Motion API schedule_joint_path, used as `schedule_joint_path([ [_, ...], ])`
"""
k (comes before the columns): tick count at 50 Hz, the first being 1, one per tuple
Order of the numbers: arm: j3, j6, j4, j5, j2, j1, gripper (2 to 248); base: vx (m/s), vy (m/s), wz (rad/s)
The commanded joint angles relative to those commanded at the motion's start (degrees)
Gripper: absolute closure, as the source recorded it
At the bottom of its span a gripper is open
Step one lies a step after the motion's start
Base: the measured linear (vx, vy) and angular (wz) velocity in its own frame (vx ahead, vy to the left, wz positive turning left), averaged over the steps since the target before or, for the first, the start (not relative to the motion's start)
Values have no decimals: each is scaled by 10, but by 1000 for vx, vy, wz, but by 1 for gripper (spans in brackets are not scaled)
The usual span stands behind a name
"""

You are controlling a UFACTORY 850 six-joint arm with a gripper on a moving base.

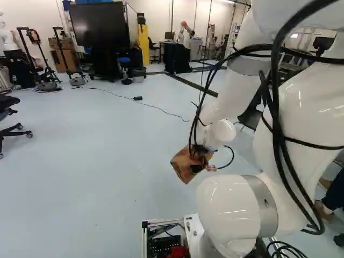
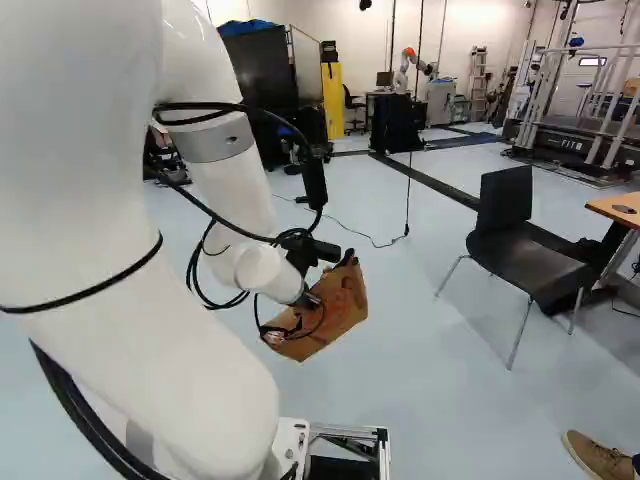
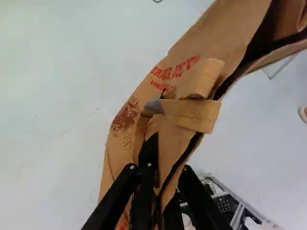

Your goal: Pick up the grocery bag from the ground

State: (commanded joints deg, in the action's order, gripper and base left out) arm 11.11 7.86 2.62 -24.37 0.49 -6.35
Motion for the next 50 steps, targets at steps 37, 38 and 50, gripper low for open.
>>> schedule_joint_path([
  [37, -40, -51, -17, -167, 101, 41, 231, 0, 0, 0],
  [38, -41, -52, -17, -170, 103, 42, 231, 0, 0, 0],
  [50, -49, -63, -21, -206, 125, 51, 231, 0, 0, 0],
])
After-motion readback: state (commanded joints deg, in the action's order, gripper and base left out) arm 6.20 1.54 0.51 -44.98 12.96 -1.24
